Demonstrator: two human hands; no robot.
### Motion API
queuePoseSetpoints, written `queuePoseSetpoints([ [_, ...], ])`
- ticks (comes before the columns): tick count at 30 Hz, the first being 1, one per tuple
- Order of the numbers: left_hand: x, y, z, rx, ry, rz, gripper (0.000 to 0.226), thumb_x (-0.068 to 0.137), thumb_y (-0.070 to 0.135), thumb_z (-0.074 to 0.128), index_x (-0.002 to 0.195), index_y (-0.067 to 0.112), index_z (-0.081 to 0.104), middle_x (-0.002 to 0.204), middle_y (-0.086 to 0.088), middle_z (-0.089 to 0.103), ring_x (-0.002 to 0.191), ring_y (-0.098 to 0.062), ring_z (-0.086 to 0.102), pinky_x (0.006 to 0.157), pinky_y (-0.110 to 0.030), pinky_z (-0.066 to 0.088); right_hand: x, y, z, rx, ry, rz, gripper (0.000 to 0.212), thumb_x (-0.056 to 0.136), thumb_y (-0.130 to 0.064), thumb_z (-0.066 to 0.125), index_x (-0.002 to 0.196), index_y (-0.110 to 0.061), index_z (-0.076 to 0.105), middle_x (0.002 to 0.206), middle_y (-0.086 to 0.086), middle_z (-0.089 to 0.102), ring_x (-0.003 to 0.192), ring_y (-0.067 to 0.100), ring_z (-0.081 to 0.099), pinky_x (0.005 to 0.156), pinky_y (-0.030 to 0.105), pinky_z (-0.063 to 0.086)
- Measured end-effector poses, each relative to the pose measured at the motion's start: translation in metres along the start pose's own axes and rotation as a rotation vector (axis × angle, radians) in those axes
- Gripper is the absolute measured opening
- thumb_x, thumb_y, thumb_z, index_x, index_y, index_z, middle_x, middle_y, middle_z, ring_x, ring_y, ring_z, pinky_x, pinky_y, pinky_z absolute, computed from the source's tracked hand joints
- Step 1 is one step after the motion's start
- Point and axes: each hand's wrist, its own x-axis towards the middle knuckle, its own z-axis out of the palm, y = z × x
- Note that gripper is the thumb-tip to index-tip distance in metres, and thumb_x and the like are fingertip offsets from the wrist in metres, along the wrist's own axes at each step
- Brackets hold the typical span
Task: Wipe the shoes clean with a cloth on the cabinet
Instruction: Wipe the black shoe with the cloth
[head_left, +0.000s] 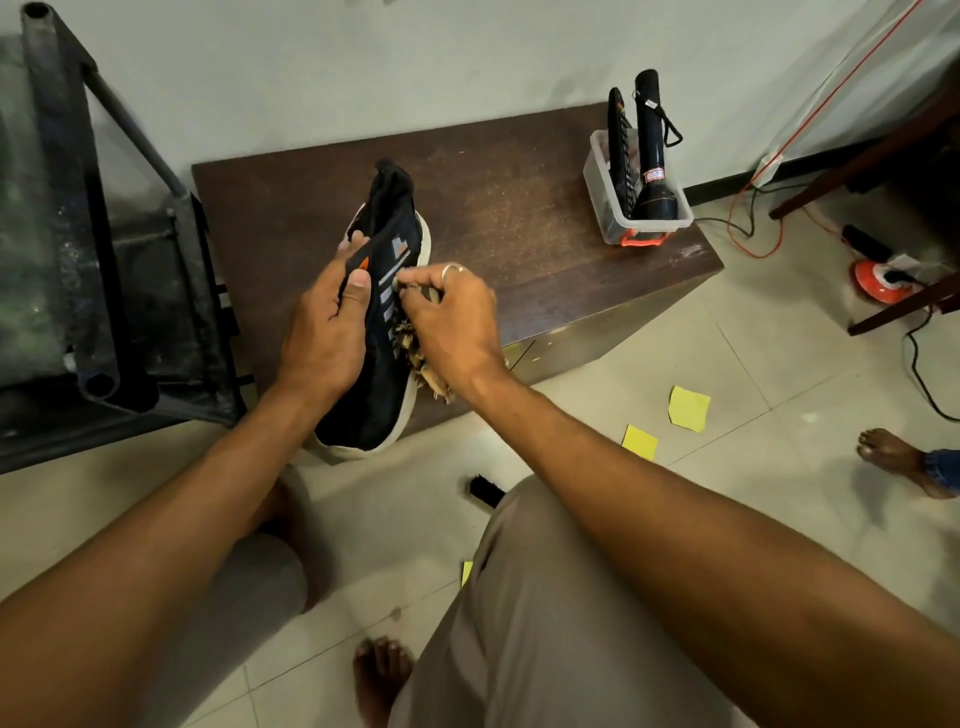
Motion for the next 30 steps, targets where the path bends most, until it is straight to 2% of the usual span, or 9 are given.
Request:
queuePoseSetpoints([
  [4,0.0,0.001,0.0,-0.018,-0.001,-0.017,0.044,0.111,0.025,0.037,0.155,0.017,0.042,0.16,0.003,0.039,0.146,-0.004,0.032,0.105,0.004,0.022,0.014,0.003,0.003,0.04,0.053,-0.04,0.021,0.094,-0.007,0.068,0.113,-0.011,0.077,0.115,0.0,0.074,0.105,0.003,0.067,0.094,0.009,0.049],
  [6,0.001,0.0,0.0,-0.038,0.013,-0.011,0.043,0.111,0.023,0.038,0.154,0.015,0.043,0.159,0.002,0.041,0.143,-0.001,0.032,0.106,0.002,0.023,0.01,0.01,0.0,0.015,0.013,-0.119,0.02,0.093,-0.006,0.069,0.11,-0.012,0.078,0.113,-0.001,0.074,0.104,0.003,0.067,0.095,0.011,0.05],
  [10,0.005,-0.005,0.001,-0.058,0.029,-0.007,0.043,0.111,0.022,0.038,0.152,0.013,0.046,0.157,0.002,0.044,0.139,0.004,0.034,0.109,-0.001,0.024,-0.025,0.033,-0.011,-0.073,-0.207,-0.375,0.018,0.091,-0.001,0.072,0.105,-0.009,0.08,0.11,0.001,0.072,0.103,0.007,0.067,0.097,0.021,0.052],
  [14,0.006,-0.013,0.002,-0.054,0.01,0.029,0.044,0.111,0.027,0.039,0.152,0.016,0.046,0.157,0.006,0.044,0.14,0.007,0.035,0.111,-0.004,0.026,-0.006,0.041,-0.014,-0.232,-0.208,-0.69,0.02,0.089,0.0,0.072,0.107,-0.006,0.079,0.112,0.009,0.072,0.106,0.023,0.068,0.097,0.037,0.055],
  [19,0.009,-0.018,0.002,-0.048,-0.004,0.037,0.045,0.11,0.032,0.038,0.153,0.02,0.045,0.157,0.01,0.043,0.144,0.006,0.034,0.116,-0.012,0.027,0.029,0.031,-0.002,-0.164,-0.042,-0.576,0.018,0.09,0.002,0.07,0.104,-0.005,0.079,0.11,0.009,0.072,0.106,0.023,0.069,0.096,0.044,0.056],
  [23,0.01,-0.02,0.003,-0.109,0.007,0.041,0.045,0.11,0.03,0.038,0.152,0.017,0.047,0.155,0.006,0.047,0.143,0.003,0.037,0.117,-0.015,0.029,0.003,0.038,-0.013,-0.176,-0.198,-0.709,0.02,0.087,0.005,0.073,0.103,-0.004,0.079,0.11,0.011,0.071,0.106,0.02,0.066,0.099,0.03,0.053],
  [26,0.01,-0.021,0.003,-0.103,0.004,0.044,0.045,0.11,0.031,0.039,0.152,0.017,0.047,0.155,0.006,0.046,0.144,0.003,0.037,0.117,-0.016,0.029,0.007,0.044,-0.026,-0.249,-0.378,-0.879,0.02,0.089,0.0,0.073,0.107,-0.006,0.079,0.112,0.012,0.072,0.106,0.025,0.068,0.098,0.031,0.054],
  [28,0.01,-0.021,0.003,-0.101,-0.001,0.053,0.045,0.11,0.031,0.039,0.152,0.017,0.047,0.155,0.008,0.046,0.143,0.005,0.037,0.116,-0.015,0.029,0.032,0.046,-0.028,-0.289,-0.337,-0.888,0.02,0.089,-0.002,0.072,0.108,-0.008,0.079,0.114,0.012,0.071,0.108,0.025,0.067,0.098,0.037,0.055],
  [30,0.01,-0.021,0.003,-0.106,0.001,0.045,0.044,0.111,0.029,0.038,0.152,0.017,0.047,0.155,0.009,0.046,0.142,0.006,0.037,0.117,-0.015,0.029,0.051,0.043,-0.024,-0.276,-0.233,-0.795,0.019,0.089,-0.002,0.073,0.106,-0.006,0.078,0.113,0.011,0.071,0.109,0.023,0.066,0.098,0.041,0.055],
])
